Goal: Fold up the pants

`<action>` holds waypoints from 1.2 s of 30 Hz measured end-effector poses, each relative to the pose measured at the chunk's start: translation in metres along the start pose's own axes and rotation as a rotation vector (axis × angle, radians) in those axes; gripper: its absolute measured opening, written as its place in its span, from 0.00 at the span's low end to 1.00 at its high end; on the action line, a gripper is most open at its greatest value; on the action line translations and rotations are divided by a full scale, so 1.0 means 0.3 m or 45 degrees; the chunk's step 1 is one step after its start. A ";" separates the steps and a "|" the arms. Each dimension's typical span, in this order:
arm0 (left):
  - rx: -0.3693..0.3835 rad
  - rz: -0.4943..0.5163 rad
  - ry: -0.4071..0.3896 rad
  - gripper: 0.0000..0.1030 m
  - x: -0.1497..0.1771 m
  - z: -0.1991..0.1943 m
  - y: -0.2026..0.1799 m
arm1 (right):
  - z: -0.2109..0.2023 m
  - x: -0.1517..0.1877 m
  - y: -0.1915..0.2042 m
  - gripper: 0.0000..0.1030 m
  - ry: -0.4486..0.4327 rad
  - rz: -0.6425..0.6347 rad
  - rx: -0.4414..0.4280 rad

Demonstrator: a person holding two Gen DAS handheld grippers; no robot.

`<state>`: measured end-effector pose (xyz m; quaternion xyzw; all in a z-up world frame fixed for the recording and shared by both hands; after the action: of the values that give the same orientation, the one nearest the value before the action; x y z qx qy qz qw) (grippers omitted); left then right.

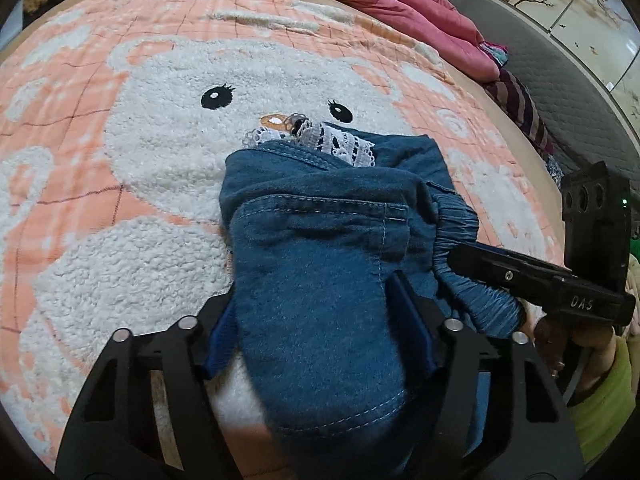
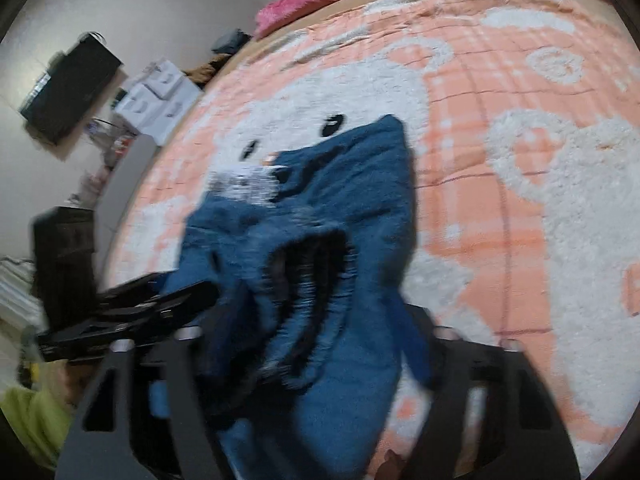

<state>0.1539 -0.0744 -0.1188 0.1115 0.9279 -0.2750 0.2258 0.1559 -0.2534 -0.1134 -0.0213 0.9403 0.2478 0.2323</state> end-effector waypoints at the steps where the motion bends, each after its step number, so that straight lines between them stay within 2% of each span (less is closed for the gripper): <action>1: 0.011 -0.005 -0.004 0.55 -0.001 -0.007 0.002 | -0.010 0.001 0.000 0.52 -0.002 0.003 0.005; 3: 0.026 -0.009 -0.005 0.55 -0.002 -0.015 0.005 | -0.033 -0.001 0.006 0.53 -0.023 -0.023 0.042; 5: 0.026 -0.005 0.000 0.55 0.001 -0.014 0.010 | -0.047 -0.004 0.009 0.61 -0.043 -0.045 0.088; 6: 0.024 -0.002 -0.001 0.56 0.002 -0.013 0.011 | -0.046 -0.006 0.008 0.68 -0.038 -0.057 0.121; 8: 0.012 0.006 -0.002 0.58 0.003 -0.005 0.008 | -0.034 -0.006 0.008 0.73 -0.034 -0.088 0.168; 9: 0.008 0.010 -0.001 0.59 0.003 -0.002 0.006 | -0.021 -0.006 0.002 0.77 -0.021 -0.080 0.177; 11: -0.010 0.022 0.005 0.59 -0.001 0.014 0.000 | 0.007 -0.006 -0.010 0.77 -0.006 -0.031 0.126; 12: -0.020 0.026 0.007 0.56 -0.002 0.020 -0.001 | 0.021 -0.004 -0.007 0.65 -0.002 -0.027 0.095; 13: -0.026 0.031 0.010 0.53 -0.005 0.024 -0.002 | 0.027 -0.004 0.003 0.49 0.000 -0.035 0.059; 14: -0.030 0.040 0.012 0.43 -0.007 0.024 -0.006 | 0.028 -0.004 0.016 0.47 0.003 -0.032 0.011; 15: -0.030 0.052 0.008 0.34 -0.013 0.016 -0.016 | 0.022 -0.004 0.025 0.40 -0.001 -0.040 0.014; 16: -0.031 0.059 0.003 0.30 -0.018 0.006 -0.022 | 0.012 -0.006 0.038 0.35 -0.010 -0.067 0.020; 18: -0.025 0.088 -0.010 0.24 -0.034 -0.022 -0.045 | -0.025 -0.012 0.066 0.32 -0.058 -0.098 0.021; 23: -0.029 0.139 -0.079 0.22 -0.086 -0.096 -0.077 | -0.099 -0.043 0.159 0.31 -0.160 -0.244 0.090; 27: -0.051 0.153 -0.143 0.22 -0.162 -0.146 -0.066 | -0.123 -0.124 0.226 0.31 -0.227 -0.316 0.114; 31: -0.115 0.169 -0.187 0.22 -0.259 -0.171 -0.028 | -0.098 -0.228 0.271 0.31 -0.264 -0.348 0.119; 36: -0.204 0.185 -0.193 0.22 -0.374 -0.135 0.049 | -0.010 -0.345 0.293 0.31 -0.268 -0.362 0.133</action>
<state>0.2422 -0.0489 -0.0415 0.1390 0.9166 -0.1907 0.3229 0.2332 -0.1856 -0.0246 -0.1156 0.9099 0.1643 0.3630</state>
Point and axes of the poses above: each gripper's, at about its wrist camera, not at the fingertips, and z roughly the way its jaws point, y to its left, x to its underside, the point moved 6 cm from there along z, roughly the way its jaws point, and after that the axes turned 7 degrees about x, right-handed, at the moved point
